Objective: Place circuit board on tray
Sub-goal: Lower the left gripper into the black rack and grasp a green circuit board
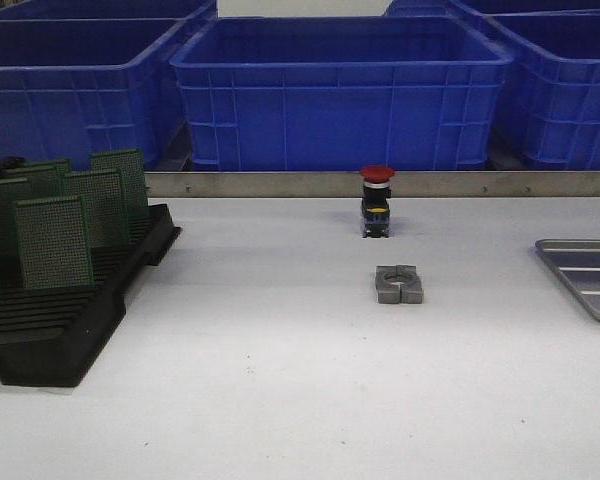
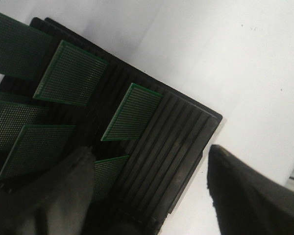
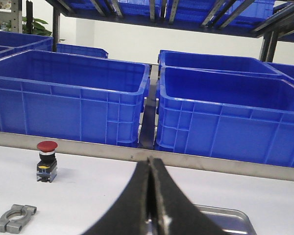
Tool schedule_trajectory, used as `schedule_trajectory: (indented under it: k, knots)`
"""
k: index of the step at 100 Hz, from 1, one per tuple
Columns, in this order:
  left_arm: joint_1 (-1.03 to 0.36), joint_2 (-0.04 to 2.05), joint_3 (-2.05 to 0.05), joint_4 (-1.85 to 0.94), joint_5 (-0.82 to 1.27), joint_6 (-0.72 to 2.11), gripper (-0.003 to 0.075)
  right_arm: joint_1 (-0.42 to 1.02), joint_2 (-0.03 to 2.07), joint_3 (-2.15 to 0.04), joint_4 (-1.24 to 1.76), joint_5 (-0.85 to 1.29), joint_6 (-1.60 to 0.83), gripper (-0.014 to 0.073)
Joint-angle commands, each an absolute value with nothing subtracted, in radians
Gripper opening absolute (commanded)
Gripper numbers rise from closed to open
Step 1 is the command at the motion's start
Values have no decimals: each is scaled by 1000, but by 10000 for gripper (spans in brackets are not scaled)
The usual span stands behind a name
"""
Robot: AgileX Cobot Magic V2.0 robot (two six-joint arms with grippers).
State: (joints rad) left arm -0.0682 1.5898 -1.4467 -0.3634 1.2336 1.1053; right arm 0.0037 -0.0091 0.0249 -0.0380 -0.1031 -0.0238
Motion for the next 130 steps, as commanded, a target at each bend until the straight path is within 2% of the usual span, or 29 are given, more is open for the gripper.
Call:
schedule_trajectory:
  k: [1,40,130]
  knots:
    - [-68,1585,-1482,-405,1211,1195,461,-2,-32,13,-47,-178,-27,-69]
    - [-68,1698,-1482,-457,1161,1434,461,-2,-32,13,-47,-178,-27,-69]
    - [-68,1868,-1482,-453,1058,1462,461,-2,-32,13,-47,-178,-27,-69]
